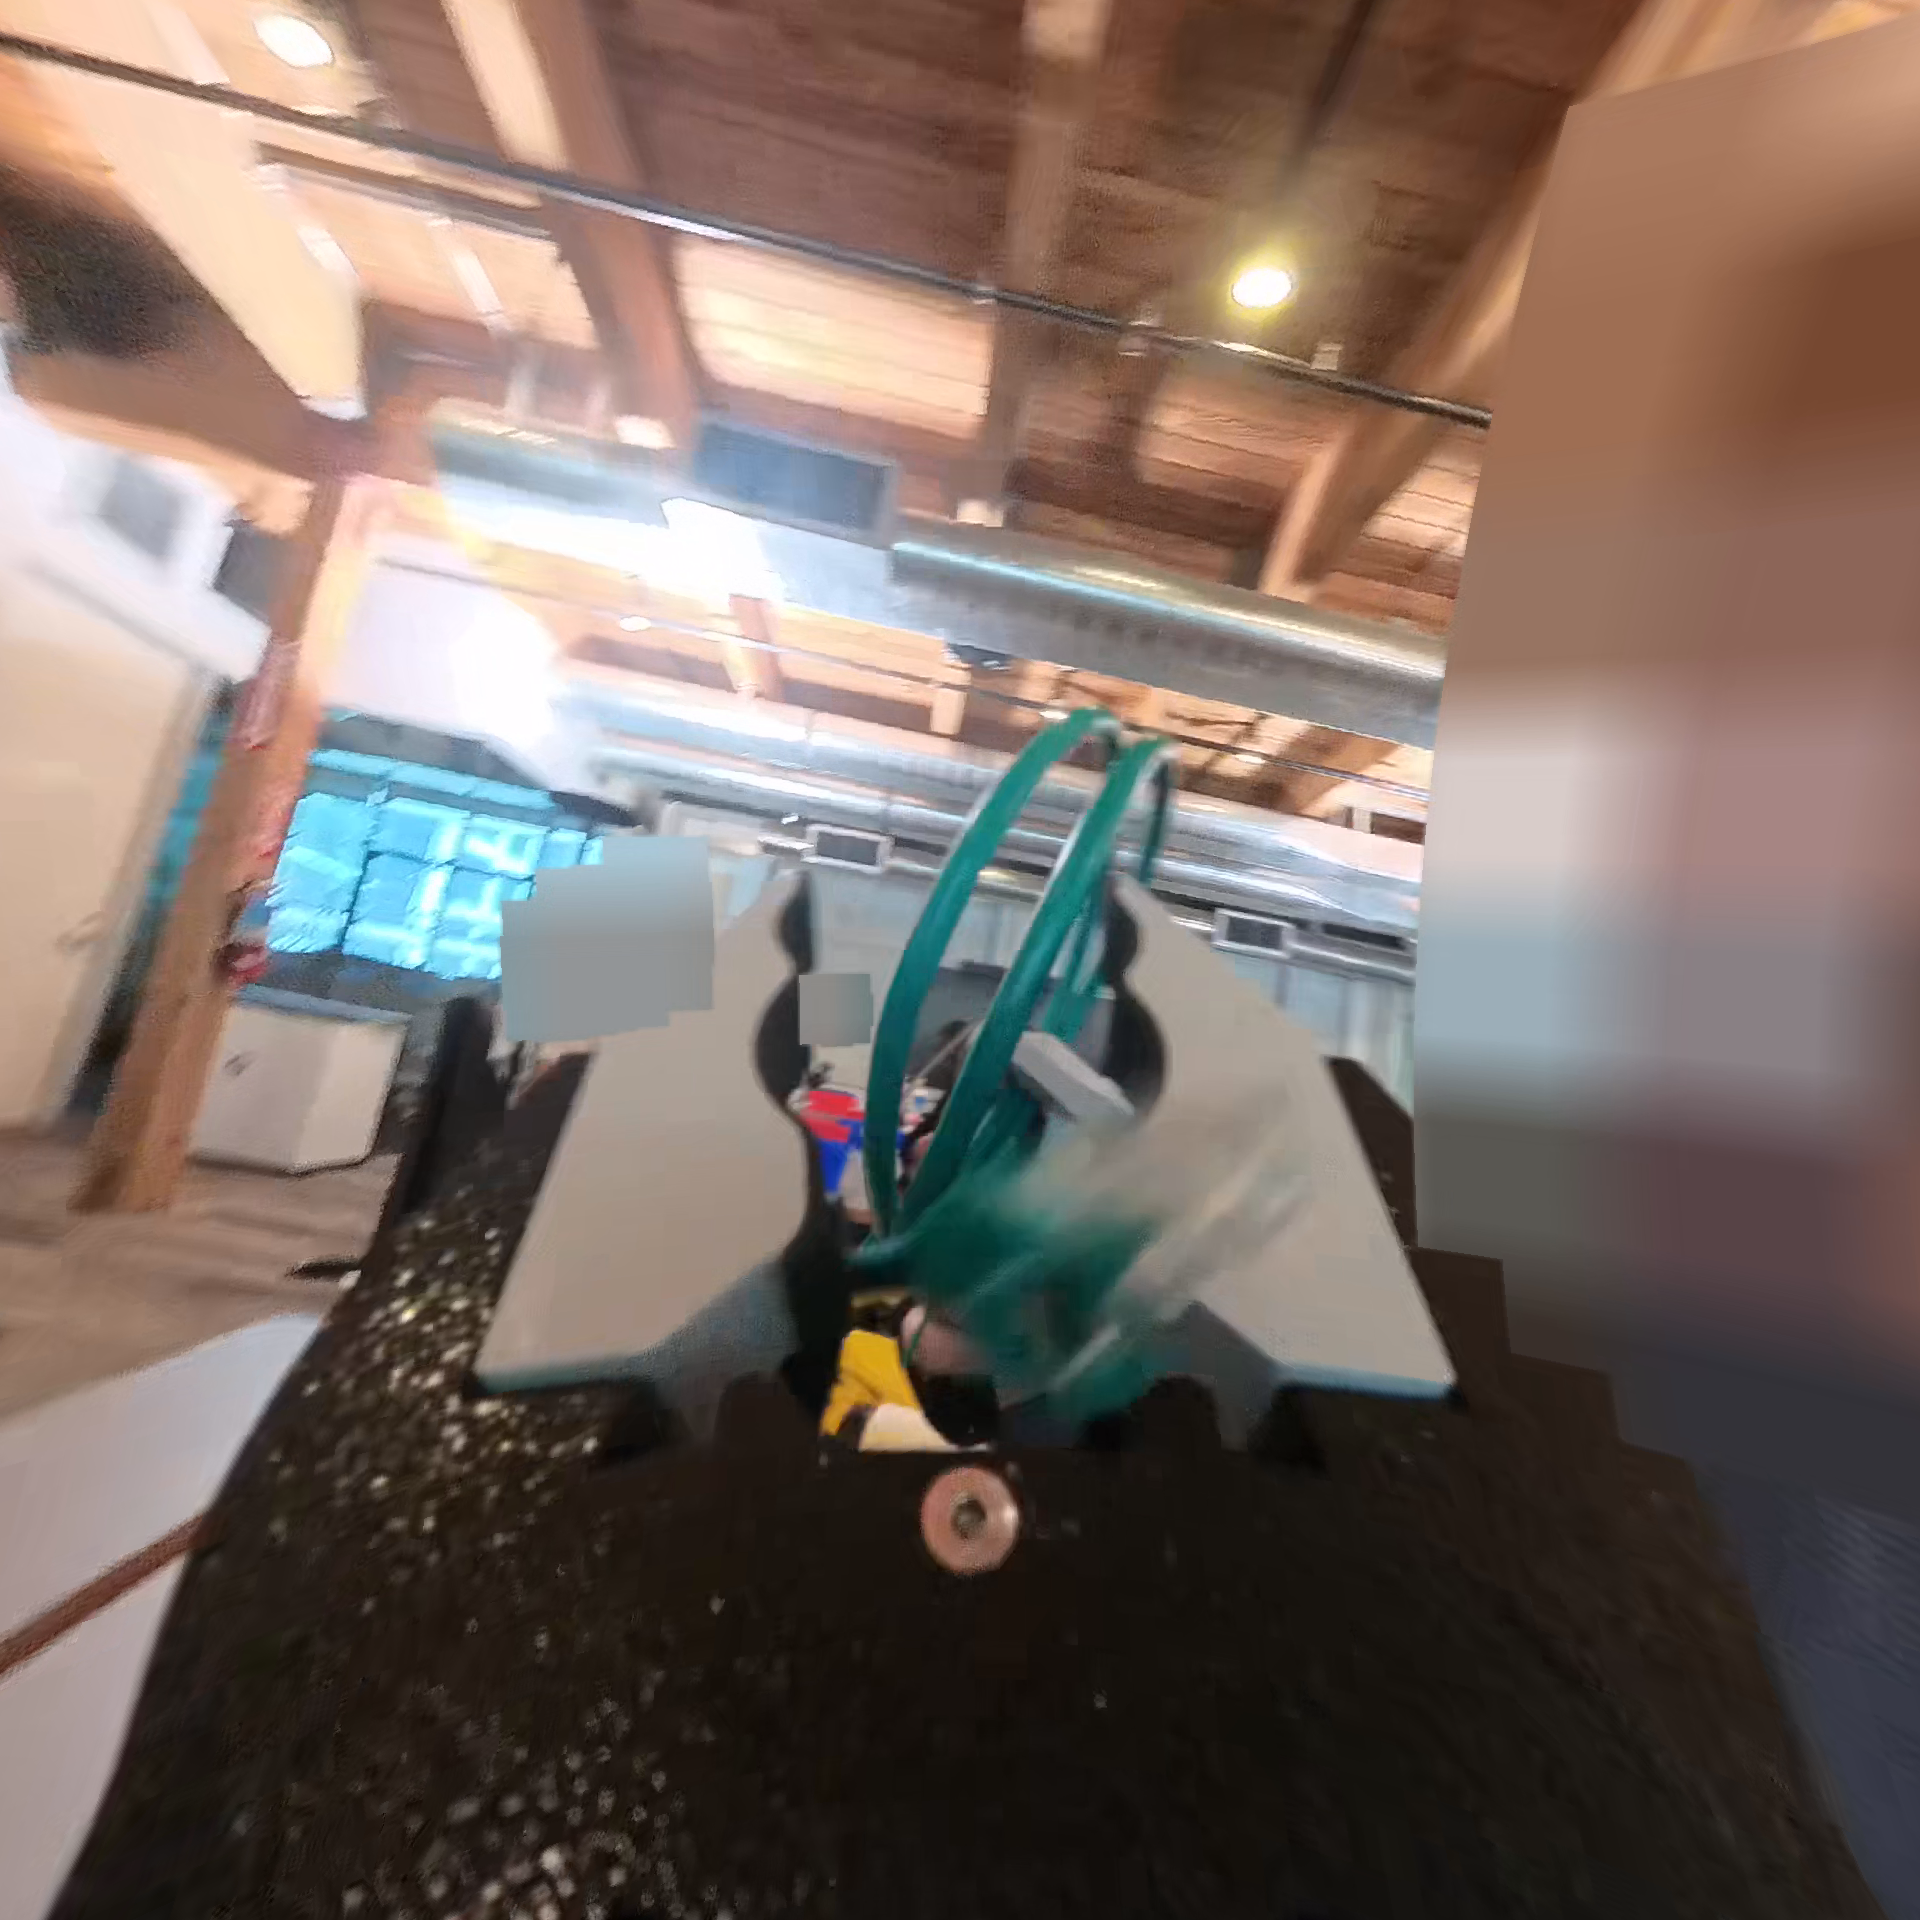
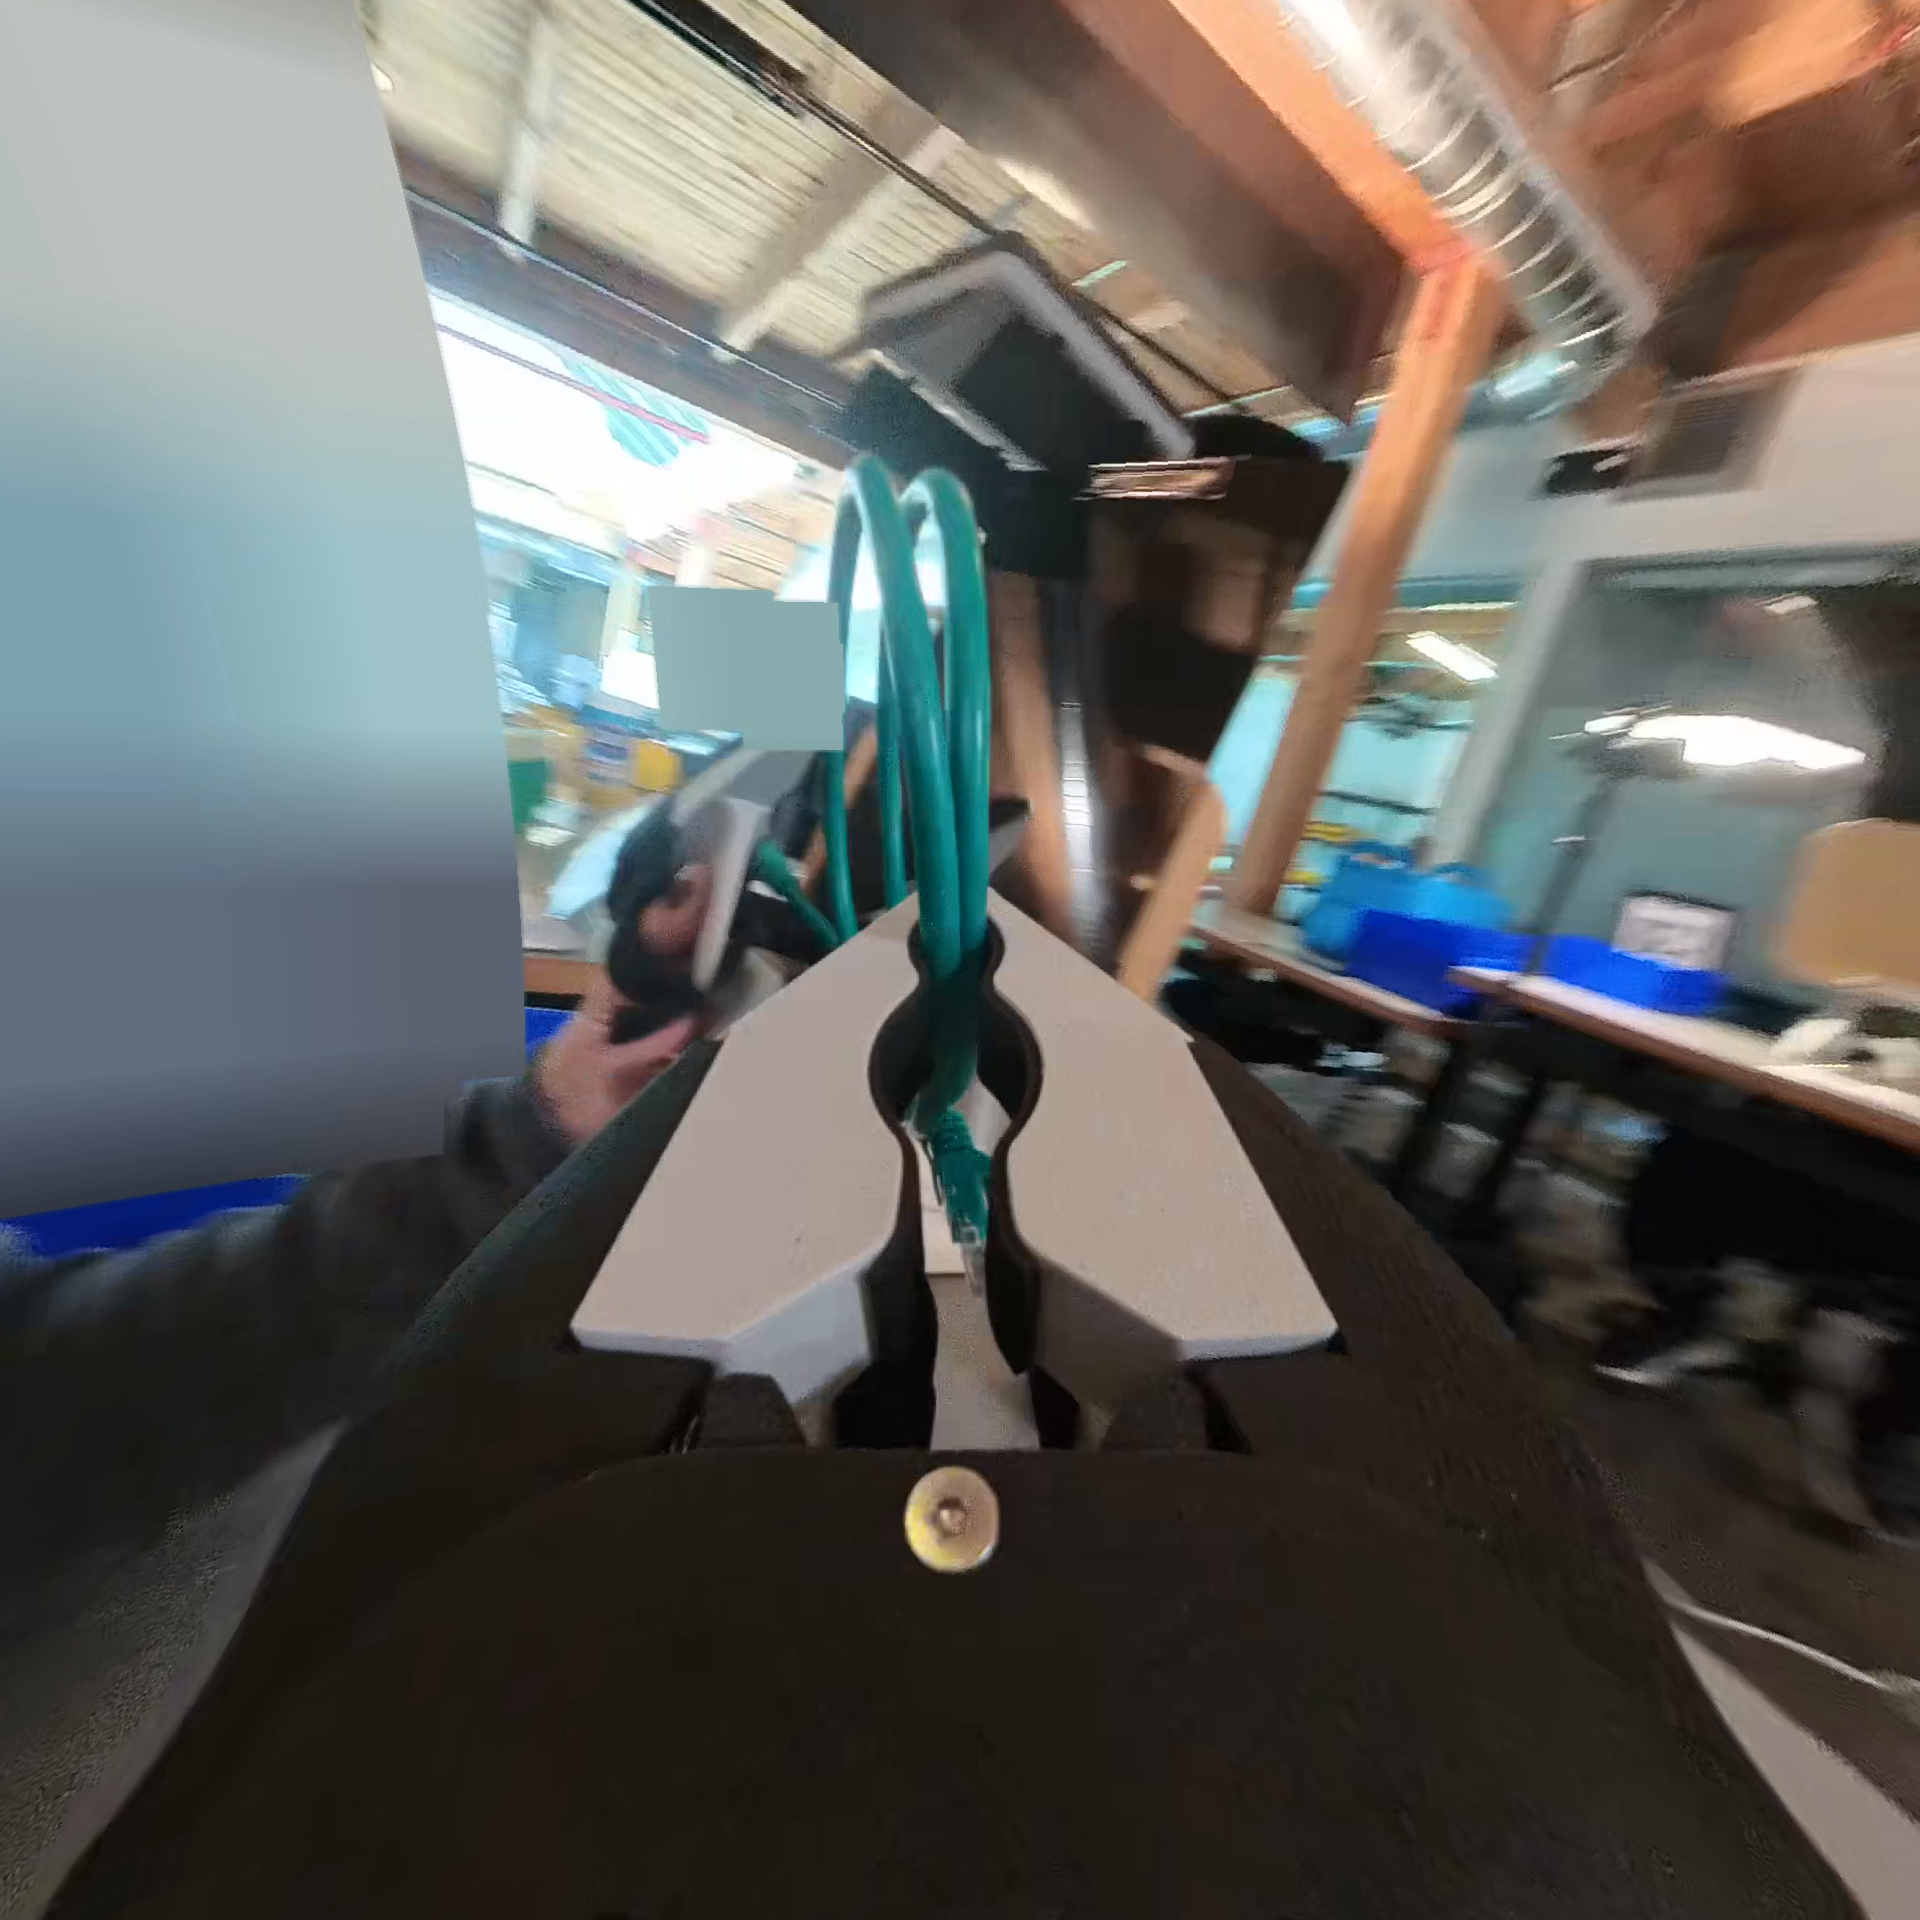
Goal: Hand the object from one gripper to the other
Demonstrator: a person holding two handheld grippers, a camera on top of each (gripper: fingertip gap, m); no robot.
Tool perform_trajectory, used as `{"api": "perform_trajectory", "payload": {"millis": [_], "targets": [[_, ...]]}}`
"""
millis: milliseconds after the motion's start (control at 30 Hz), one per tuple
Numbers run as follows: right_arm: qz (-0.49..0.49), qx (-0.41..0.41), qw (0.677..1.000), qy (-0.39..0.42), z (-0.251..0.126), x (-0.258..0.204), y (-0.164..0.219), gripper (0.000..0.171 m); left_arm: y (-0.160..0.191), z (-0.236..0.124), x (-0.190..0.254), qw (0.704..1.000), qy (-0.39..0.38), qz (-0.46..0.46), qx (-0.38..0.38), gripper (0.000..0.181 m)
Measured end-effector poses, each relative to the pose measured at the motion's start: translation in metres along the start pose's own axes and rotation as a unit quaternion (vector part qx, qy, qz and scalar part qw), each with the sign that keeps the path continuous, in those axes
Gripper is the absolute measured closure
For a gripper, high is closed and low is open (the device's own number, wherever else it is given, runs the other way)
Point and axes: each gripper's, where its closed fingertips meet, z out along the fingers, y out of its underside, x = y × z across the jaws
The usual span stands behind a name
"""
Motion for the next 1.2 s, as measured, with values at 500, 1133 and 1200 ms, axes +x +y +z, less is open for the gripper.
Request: {"api": "perform_trajectory", "payload": {"millis": [500,1133,1200], "targets": [[-0.47,-0.076,0.831,0.288,-0.009,0.037,-0.006,0.171,0.032,-0.023,-0.074,0.965,-0.232,-0.02,-0.119,0.067],[-0.338,-0.174,0.896,0.228,0.008,0.05,0.048,0.115,0.051,-0.024,-0.078,0.754,-0.329,0.473,-0.316,0.181],[-0.239,-0.123,0.929,0.255,0.011,0.054,0.04,0.099,0.036,-0.026,-0.079,0.793,-0.352,0.427,-0.255,0.181]]}}
